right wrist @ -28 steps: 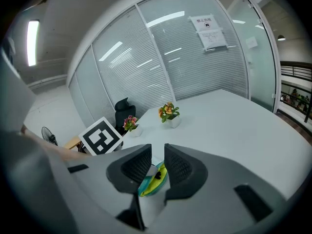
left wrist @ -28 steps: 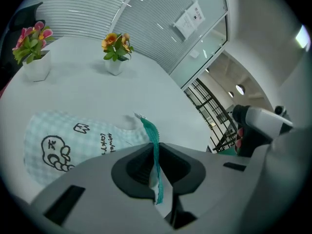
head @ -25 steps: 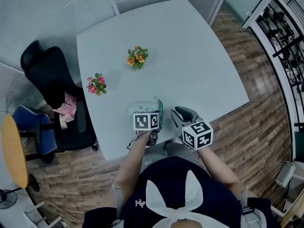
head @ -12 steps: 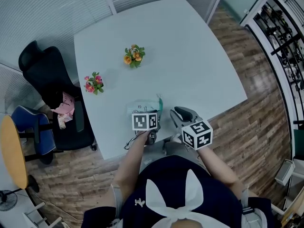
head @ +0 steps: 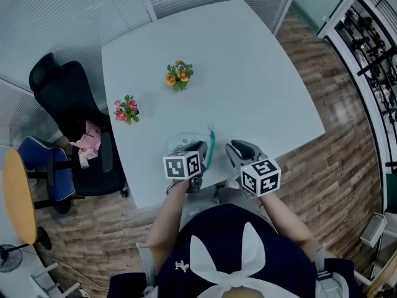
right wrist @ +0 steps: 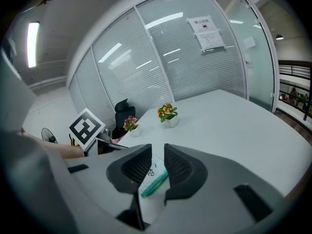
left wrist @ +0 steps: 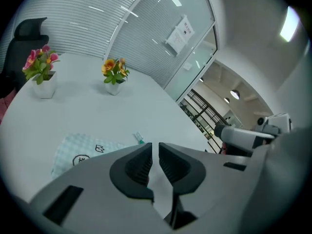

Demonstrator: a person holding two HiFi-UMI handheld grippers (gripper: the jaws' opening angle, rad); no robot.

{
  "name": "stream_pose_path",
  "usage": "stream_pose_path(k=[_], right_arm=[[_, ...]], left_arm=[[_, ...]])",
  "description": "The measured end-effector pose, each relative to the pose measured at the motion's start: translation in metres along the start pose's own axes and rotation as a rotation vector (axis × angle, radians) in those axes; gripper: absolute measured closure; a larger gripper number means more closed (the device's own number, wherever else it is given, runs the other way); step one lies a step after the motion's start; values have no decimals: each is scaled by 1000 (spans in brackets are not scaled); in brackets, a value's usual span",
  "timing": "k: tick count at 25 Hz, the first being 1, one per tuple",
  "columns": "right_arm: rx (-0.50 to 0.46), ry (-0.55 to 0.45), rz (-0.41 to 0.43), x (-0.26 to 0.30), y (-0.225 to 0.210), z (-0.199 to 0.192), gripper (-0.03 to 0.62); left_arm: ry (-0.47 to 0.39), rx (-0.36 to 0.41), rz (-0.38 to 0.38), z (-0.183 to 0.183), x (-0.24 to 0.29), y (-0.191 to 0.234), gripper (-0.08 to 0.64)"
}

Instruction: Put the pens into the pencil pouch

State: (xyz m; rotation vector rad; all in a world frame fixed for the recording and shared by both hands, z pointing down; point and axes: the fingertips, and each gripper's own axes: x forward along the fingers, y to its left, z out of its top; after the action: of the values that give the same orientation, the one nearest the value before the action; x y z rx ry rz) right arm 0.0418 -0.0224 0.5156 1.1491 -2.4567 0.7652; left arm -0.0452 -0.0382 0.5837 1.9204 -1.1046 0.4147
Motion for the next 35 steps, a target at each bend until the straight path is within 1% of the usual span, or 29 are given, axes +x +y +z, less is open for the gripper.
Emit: stream_pose_path(k=[6, 11, 14, 17, 21, 25, 30, 35], right_arm=[[20, -25, 12, -3, 2, 7, 517], [28, -40, 25, -5, 8, 12, 537], [29, -50, 36, -6, 13, 16, 553], [19, -54, 41, -7, 17, 19, 585], [10, -42, 48, -5, 21, 19, 586], [1, -35, 63, -6, 26, 18, 588], [-14, -16, 73, -5, 29, 17, 589], [-27, -7, 79, -3, 31, 17, 589]], left_arm=[[-104, -22, -10, 19, -29, -4, 514], [-155, -20, -16, 28, -48, -8, 514], [-185, 14, 3, 31, -57, -11, 519], [-203, 64, 49, 34, -65, -12, 526], [-211, 120, 104, 35, -73, -12, 535], [-251, 132, 111, 38, -81, -17, 538], [-280, 173, 144, 43, -89, -20, 538], [-302, 177, 153, 47, -93, -21, 538]])
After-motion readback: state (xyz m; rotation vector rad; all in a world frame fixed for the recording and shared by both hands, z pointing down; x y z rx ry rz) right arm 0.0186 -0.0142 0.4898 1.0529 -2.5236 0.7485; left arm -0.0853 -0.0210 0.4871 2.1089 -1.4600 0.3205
